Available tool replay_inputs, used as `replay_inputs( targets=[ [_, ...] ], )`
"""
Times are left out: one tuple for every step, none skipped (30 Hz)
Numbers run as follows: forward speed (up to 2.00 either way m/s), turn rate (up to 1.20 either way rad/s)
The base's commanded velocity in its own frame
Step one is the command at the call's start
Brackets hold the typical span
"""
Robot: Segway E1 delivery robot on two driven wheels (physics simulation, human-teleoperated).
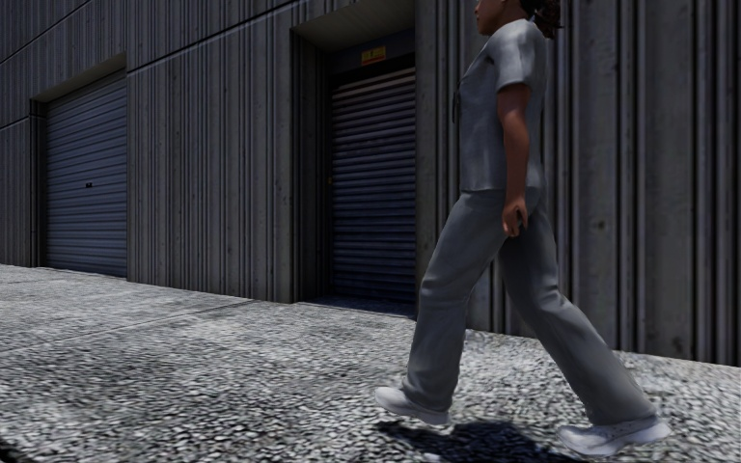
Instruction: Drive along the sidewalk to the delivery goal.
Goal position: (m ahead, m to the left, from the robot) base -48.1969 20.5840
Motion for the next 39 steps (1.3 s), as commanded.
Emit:
replay_inputs(
  targets=[
    [0.0,0.0],
    [0.0,0.0],
    [0.0,0.0],
    [0.0,0.0],
    [0.0,0.0],
    [0.0,0.0],
    [0.0,0.0],
    [0.0,0.0],
    [0.0,0.0],
    [0.0,0.0],
    [0.0,0.0],
    [0.0,0.0],
    [0.0,0.17],
    [0.0,0.4],
    [0.0,0.4],
    [0.0,0.61],
    [0.0,0.71],
    [0.0,0.79],
    [0.0,0.84],
    [0.0,0.87],
    [0.0,0.91],
    [0.0,0.95],
    [0.0,0.95],
    [0.0,0.99],
    [0.0,1.0],
    [0.0,1.01],
    [0.0,1.02],
    [0.0,1.02],
    [0.0,1.02],
    [0.0,1.02],
    [0.0,1.02],
    [0.0,1.02],
    [0.0,1.02],
    [0.0,1.02],
    [0.0,1.02],
    [0.0,1.02],
    [0.0,1.02],
    [0.0,1.02],
    [0.0,1.02]
  ],
)
